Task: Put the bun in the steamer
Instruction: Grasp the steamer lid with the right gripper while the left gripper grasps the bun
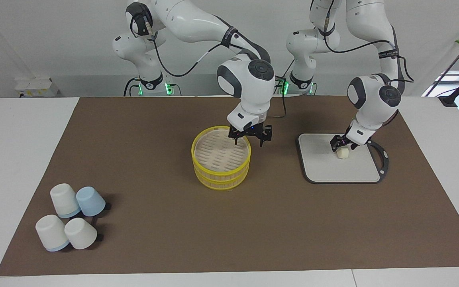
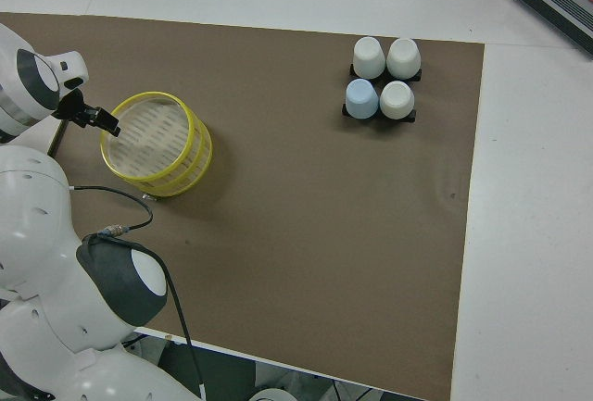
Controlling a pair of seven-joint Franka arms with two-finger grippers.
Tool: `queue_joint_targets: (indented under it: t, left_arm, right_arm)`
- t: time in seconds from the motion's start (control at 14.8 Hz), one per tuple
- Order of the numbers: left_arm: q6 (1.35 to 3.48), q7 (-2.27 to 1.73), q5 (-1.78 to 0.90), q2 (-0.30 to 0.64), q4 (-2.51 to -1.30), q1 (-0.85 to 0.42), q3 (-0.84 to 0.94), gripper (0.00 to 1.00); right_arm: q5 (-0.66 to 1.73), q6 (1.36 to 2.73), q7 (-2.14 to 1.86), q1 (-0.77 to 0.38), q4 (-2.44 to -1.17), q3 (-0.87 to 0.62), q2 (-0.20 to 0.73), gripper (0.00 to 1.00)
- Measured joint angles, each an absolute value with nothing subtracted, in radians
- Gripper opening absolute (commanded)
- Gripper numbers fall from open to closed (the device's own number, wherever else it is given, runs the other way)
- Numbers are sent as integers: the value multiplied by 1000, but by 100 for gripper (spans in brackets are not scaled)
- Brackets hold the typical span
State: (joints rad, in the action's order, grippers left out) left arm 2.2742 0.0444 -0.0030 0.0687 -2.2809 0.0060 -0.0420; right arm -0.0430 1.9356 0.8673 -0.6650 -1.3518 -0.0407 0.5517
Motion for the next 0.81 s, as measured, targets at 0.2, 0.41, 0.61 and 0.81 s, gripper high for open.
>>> queue_joint_targets:
  t: [0.2,0.41,0.61,0.81]
  left_arm:
    - [2275,45,-3,69,-2279,6,-42,27]
    - [2229,45,-3,70,-2234,5,-41,27]
    - [2093,42,-3,73,-2113,-2,-37,27]
    - [2001,7,-5,74,-2024,-15,-35,26]
  right_arm:
    - [-43,1991,867,-655,-1390,-40,553,40]
    - [-43,1979,867,-658,-1395,-41,553,0]
    - [-44,1940,867,-664,-1382,-45,549,0]
    - [-46,1840,865,-661,-1320,-45,540,0]
